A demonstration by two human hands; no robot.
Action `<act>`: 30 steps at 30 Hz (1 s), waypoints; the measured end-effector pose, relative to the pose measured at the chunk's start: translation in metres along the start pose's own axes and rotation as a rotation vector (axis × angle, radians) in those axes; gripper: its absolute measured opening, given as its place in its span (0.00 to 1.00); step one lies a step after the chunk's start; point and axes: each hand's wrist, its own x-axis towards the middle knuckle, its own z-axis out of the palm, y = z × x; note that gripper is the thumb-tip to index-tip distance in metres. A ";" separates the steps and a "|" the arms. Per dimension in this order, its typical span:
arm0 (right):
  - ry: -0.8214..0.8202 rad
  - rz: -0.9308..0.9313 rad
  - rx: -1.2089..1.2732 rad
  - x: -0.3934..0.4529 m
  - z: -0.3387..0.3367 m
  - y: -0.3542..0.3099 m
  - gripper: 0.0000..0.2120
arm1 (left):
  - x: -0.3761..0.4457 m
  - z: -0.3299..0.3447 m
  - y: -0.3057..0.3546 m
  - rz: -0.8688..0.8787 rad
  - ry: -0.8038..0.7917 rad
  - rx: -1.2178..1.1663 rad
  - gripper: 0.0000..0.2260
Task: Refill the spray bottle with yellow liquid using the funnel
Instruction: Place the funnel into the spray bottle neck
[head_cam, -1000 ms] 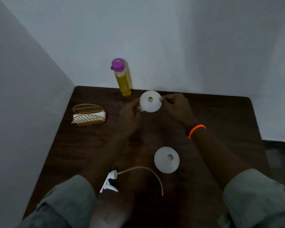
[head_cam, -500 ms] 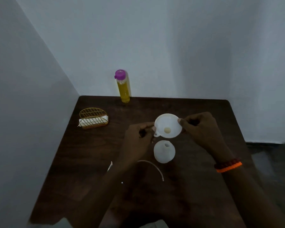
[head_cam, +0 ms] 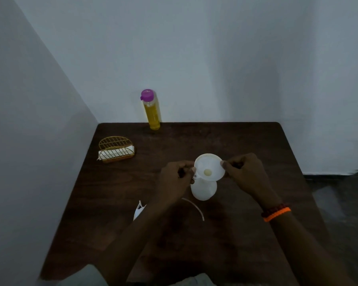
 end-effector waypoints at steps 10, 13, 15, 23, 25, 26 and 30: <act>-0.048 0.052 -0.021 0.002 0.010 0.010 0.09 | 0.003 0.007 -0.016 -0.065 -0.028 0.017 0.10; -0.069 0.055 -0.033 0.003 0.010 0.012 0.09 | 0.004 0.006 -0.016 -0.063 -0.025 0.023 0.09; -0.082 0.053 -0.043 0.004 0.009 0.012 0.09 | 0.005 0.006 -0.017 -0.057 -0.024 0.024 0.09; -0.043 0.027 -0.004 0.012 0.001 0.014 0.26 | 0.011 0.002 -0.027 -0.118 -0.014 0.008 0.09; -0.023 0.026 0.008 0.016 -0.002 0.014 0.27 | 0.013 -0.001 -0.030 -0.131 0.002 0.007 0.09; -0.020 0.030 0.020 0.019 -0.004 0.014 0.27 | 0.014 -0.003 -0.032 -0.140 0.009 0.004 0.09; -0.029 0.052 0.055 0.038 -0.008 0.009 0.23 | 0.026 -0.016 -0.036 -0.181 0.042 0.003 0.07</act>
